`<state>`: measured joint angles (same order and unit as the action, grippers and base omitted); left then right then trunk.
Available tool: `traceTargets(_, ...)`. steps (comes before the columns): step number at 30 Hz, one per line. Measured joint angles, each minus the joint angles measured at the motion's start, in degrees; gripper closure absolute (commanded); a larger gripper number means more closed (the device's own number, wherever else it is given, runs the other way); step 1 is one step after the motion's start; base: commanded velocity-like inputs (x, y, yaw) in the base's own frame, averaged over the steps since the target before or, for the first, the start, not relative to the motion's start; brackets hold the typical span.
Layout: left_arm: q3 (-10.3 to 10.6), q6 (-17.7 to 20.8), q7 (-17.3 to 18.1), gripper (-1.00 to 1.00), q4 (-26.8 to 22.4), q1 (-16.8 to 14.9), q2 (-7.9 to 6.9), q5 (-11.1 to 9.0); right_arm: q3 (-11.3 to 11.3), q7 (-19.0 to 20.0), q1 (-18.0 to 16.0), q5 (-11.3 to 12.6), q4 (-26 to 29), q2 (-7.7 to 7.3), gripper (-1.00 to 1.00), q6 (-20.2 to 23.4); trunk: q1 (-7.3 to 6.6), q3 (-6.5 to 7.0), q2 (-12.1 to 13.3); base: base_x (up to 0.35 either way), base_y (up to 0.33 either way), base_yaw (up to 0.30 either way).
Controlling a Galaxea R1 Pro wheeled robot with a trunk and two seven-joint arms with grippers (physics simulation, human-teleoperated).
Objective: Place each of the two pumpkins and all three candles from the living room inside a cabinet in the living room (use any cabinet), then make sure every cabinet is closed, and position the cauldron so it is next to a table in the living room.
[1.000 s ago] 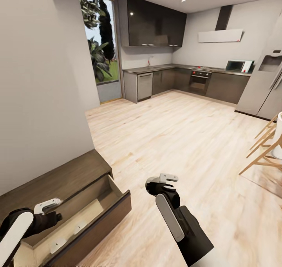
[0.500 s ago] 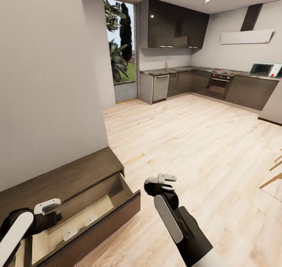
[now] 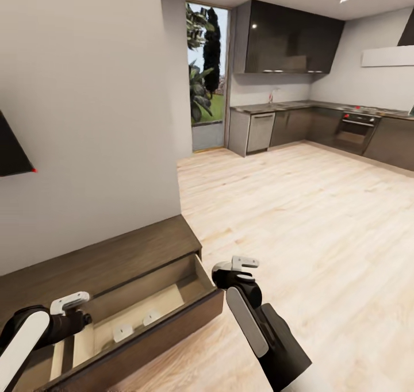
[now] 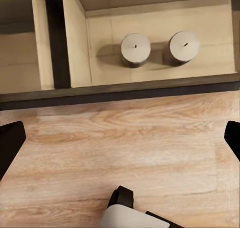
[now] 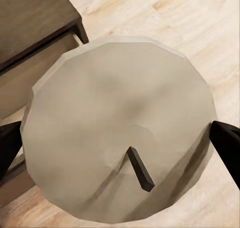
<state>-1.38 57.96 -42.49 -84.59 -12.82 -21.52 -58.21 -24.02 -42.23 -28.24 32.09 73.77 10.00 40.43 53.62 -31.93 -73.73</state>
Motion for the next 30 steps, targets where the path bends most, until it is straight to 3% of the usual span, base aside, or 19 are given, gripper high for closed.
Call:
traceTargets(12, 0.14, -0.05, 0.0, -1.0, 0.01, 0.0, 0.0, 0.01, 0.0, -0.01, 0.0, -0.09, -1.21, 0.0, 1.0, -0.03, -0.02, 0.44, 0.0, 0.233, -0.186, 0.269)
traceTargets(30, 0.14, -0.04, -0.01, -1.0, -0.01, -0.05, 0.0, 0.01, 0.0, 0.0, 0.0, -0.07, -1.24, 0.0, 1.0, 0.08, -0.02, 1.07, 0.0, 0.295, 0.037, 0.27)
